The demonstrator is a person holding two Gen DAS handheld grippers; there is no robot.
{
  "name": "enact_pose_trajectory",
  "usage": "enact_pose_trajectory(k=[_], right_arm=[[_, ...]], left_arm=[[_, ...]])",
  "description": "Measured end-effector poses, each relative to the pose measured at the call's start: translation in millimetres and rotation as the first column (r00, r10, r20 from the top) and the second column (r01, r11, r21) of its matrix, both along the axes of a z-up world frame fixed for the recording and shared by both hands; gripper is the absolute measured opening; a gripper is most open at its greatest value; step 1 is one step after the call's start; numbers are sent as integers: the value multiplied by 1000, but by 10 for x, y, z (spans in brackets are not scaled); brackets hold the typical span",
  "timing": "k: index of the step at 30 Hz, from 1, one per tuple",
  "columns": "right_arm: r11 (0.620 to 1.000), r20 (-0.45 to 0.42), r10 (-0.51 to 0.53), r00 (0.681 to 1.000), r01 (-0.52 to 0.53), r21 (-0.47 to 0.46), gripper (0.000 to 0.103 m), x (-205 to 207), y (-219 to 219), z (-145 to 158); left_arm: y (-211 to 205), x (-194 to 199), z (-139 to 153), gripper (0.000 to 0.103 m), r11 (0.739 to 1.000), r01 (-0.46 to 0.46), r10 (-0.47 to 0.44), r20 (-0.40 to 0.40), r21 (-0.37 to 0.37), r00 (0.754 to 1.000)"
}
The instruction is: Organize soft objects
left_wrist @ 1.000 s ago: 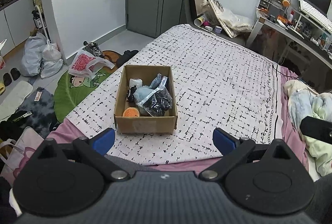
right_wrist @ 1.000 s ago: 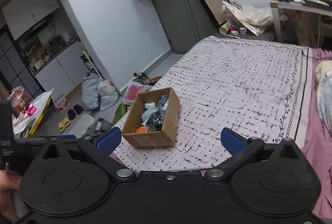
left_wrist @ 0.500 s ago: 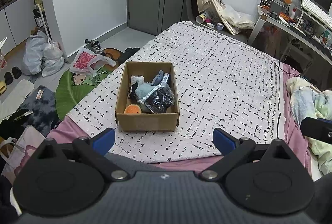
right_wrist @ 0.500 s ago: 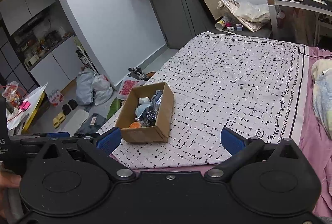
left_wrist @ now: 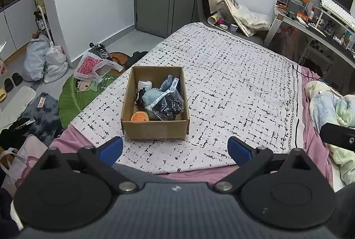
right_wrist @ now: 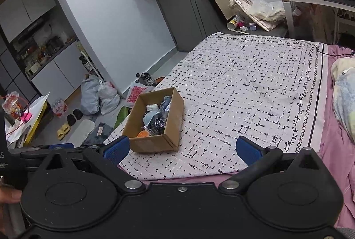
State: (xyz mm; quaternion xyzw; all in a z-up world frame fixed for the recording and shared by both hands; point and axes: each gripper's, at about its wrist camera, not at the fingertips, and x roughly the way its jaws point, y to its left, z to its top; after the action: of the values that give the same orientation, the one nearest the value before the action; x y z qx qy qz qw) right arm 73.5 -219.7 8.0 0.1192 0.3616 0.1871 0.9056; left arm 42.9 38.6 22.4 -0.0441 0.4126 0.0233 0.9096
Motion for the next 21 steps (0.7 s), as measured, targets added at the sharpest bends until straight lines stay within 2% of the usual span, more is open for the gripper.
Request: enact_pose_trajectory(k=[21], right_arm=[[1000,-17,-15,1000,16,12,103,62,-87,-67]], left_arm=[[-63,46,-43,100,1000,8,-8,-6,8,1000]])
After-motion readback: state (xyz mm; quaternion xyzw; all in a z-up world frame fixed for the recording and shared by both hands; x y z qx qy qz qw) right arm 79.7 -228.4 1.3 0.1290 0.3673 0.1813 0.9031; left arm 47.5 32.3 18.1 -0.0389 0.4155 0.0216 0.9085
